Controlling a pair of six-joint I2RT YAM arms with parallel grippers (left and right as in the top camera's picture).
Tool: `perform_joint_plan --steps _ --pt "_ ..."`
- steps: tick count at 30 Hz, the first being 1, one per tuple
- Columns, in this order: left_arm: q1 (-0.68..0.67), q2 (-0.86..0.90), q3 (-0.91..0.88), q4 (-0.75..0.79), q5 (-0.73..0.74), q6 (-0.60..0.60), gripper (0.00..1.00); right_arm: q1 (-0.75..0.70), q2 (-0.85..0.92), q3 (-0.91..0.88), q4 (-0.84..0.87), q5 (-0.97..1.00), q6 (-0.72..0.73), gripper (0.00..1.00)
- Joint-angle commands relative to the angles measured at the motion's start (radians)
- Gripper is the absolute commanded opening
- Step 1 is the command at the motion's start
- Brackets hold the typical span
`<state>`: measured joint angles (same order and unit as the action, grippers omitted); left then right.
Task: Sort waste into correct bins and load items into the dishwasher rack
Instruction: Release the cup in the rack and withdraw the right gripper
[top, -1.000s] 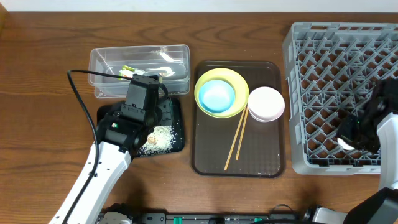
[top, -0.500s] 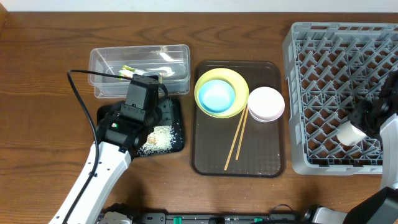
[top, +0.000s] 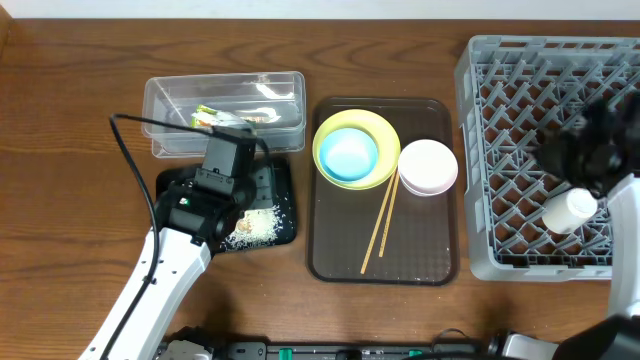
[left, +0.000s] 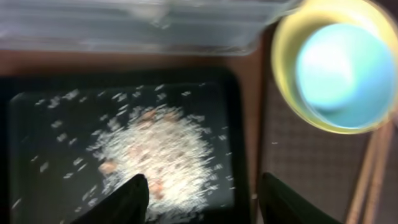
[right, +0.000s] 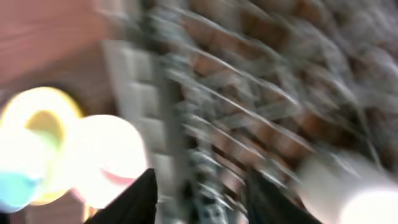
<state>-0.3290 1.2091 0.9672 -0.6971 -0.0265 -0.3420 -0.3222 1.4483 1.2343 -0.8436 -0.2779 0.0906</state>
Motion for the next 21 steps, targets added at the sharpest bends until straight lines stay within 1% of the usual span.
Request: perform_joint_plan --steps 1,4,9,10,11,14,16,21 --pt "0.003 -0.001 0.005 -0.041 -0.131 -0.089 0.61 0.14 -0.036 0.036 0.04 -0.141 -0.12 0.47" --pt "0.003 -0.001 0.005 -0.047 -0.132 -0.095 0.61 0.262 -0.018 0.035 0.068 -0.093 -0.165 0.49" --pt "0.003 -0.001 0.005 -0.047 -0.132 -0.095 0.62 0.435 0.067 0.035 0.138 0.187 -0.168 0.48" --pt "0.003 -0.001 0.005 -0.047 -0.132 -0.095 0.62 0.458 0.092 0.035 0.152 0.232 -0.168 0.49" --pt "0.003 -0.001 0.005 -0.047 -0.132 -0.095 0.62 0.48 0.12 0.035 0.162 0.275 -0.167 0.52" --pt "0.003 -0.001 0.005 -0.047 -0.132 -0.095 0.62 0.516 0.19 0.035 0.172 0.354 -0.159 0.58" --pt "0.003 -0.001 0.005 -0.047 -0.132 -0.095 0.63 0.522 0.237 0.035 0.176 0.373 -0.133 0.59" --pt "0.003 -0.001 0.005 -0.047 -0.132 -0.095 0.63 0.521 0.332 0.035 0.174 0.379 -0.121 0.59"
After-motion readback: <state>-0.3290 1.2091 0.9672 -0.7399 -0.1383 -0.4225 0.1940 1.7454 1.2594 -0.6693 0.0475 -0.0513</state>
